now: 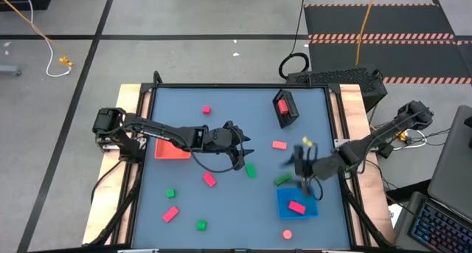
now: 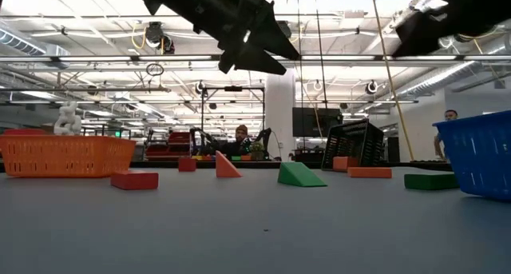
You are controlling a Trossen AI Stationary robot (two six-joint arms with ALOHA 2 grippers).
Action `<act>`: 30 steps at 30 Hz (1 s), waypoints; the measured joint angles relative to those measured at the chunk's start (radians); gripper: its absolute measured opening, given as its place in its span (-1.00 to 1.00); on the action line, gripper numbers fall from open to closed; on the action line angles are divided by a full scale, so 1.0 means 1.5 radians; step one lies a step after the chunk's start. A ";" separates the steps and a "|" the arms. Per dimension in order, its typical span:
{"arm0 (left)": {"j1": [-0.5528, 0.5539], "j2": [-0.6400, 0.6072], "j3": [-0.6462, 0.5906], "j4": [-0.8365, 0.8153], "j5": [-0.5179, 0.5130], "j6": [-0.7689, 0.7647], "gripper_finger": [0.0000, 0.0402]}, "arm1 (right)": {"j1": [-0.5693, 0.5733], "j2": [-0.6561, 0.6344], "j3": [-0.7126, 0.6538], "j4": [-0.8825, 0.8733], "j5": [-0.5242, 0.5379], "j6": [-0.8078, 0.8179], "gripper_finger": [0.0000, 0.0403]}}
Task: Sort & place blocks by color
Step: Adjust the black bin
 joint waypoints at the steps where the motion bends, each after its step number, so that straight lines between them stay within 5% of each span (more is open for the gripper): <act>1: 0.000 0.000 0.000 -0.001 -0.003 0.001 0.14 | -0.007 -0.011 0.000 0.010 0.072 -0.027 0.23; 4: -0.002 0.000 0.000 -0.007 -0.003 0.019 0.14 | -0.033 -0.032 0.000 0.056 0.267 -0.132 0.19; 7: 0.002 0.000 0.000 -0.007 -0.004 0.044 0.14 | -0.091 -0.033 0.000 0.120 0.356 -0.227 0.14; 13: 0.020 0.000 0.000 -0.015 -0.010 0.045 0.14 | -0.269 0.016 0.000 0.134 0.330 -0.205 0.06; 21: 0.018 0.000 -0.014 -0.054 -0.014 0.005 0.14 | -0.473 0.140 0.000 0.140 0.156 -0.114 0.05; 30: 0.040 0.000 -0.017 -0.049 -0.021 0.015 0.14 | -0.578 0.218 0.000 0.179 0.086 -0.135 0.05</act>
